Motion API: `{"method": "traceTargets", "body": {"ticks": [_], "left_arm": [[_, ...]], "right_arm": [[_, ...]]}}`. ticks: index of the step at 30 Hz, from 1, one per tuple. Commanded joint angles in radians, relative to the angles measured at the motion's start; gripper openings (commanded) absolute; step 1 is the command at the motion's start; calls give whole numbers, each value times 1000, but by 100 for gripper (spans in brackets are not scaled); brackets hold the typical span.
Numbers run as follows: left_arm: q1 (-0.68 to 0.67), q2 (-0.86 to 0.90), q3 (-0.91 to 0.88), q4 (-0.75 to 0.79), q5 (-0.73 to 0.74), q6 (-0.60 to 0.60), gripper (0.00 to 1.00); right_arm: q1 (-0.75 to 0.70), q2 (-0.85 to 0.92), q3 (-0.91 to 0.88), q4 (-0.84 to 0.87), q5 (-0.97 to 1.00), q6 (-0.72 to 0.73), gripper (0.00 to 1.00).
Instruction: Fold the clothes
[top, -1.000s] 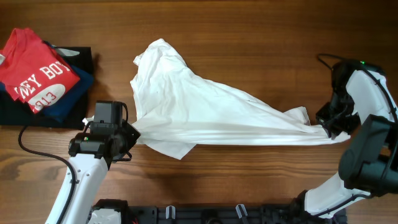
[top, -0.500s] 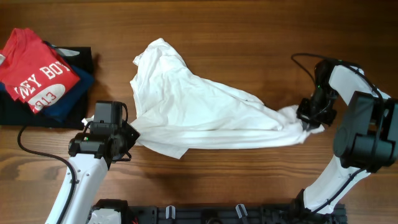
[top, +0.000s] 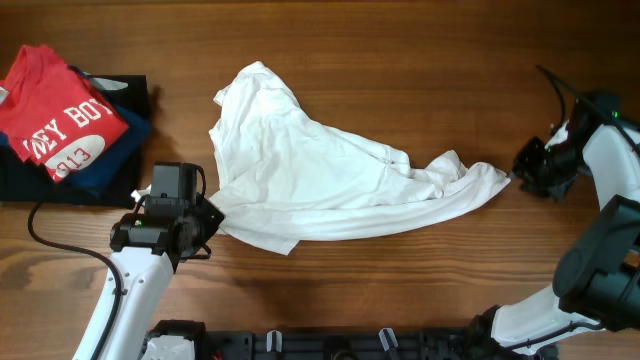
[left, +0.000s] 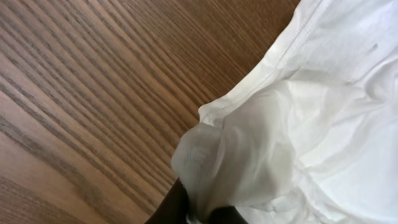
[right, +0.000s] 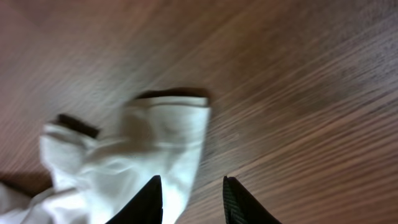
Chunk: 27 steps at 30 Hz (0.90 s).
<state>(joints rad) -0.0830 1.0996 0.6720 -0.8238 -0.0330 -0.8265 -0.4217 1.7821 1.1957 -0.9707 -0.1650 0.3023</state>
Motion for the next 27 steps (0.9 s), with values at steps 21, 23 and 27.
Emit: {"method": "traceTargets", "body": {"ticks": [21,23,27], "left_arm": [[6,1,-3,-1,-9,12,10],[6,1,-3,0,-9,12,10],[6,1,-3,0,-10,12,10]], "right_arm": [[0,0,-312,515,-287,64,4],[0,-1,-311,515,-290,63,4],[-3,-88,-246,443,-301,13,4]]}}
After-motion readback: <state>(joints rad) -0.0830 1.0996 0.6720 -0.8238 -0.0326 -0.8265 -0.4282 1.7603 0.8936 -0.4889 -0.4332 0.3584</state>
